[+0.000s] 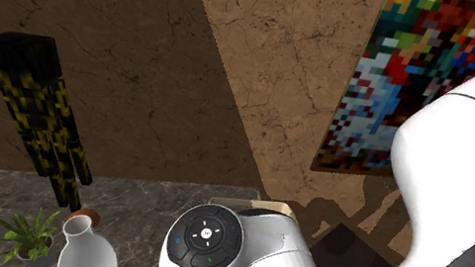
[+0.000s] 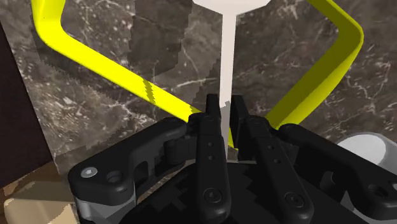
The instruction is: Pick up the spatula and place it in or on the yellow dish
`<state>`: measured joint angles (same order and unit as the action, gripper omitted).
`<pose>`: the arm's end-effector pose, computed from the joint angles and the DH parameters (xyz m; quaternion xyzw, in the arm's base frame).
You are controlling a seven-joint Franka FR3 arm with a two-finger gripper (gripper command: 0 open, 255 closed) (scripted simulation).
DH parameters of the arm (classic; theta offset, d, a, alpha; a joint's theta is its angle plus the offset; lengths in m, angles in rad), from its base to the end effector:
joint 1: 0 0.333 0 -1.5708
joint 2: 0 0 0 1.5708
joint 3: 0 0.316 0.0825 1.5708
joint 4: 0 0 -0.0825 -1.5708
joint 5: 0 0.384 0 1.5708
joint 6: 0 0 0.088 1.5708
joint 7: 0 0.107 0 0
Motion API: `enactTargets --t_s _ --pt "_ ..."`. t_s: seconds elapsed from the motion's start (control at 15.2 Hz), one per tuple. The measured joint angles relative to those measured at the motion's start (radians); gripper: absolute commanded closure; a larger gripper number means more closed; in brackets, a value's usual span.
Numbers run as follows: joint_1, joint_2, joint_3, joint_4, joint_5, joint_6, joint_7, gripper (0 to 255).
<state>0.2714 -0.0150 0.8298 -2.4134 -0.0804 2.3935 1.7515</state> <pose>0.2206 0.4327 0.3135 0.9561 -0.2911 0.0317 0.0097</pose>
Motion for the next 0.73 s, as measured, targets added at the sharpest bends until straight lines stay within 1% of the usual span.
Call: enactTargets --t_s 0.4,0.66,0.73 --pt "0.003 0.092 -0.010 -0.019 -0.116 0.074 0.088 255" --pt "0.020 0.161 -0.035 -0.021 -0.210 0.117 0.158 255" --pt "0.022 0.169 -0.040 -0.021 -0.221 0.121 0.165 255"
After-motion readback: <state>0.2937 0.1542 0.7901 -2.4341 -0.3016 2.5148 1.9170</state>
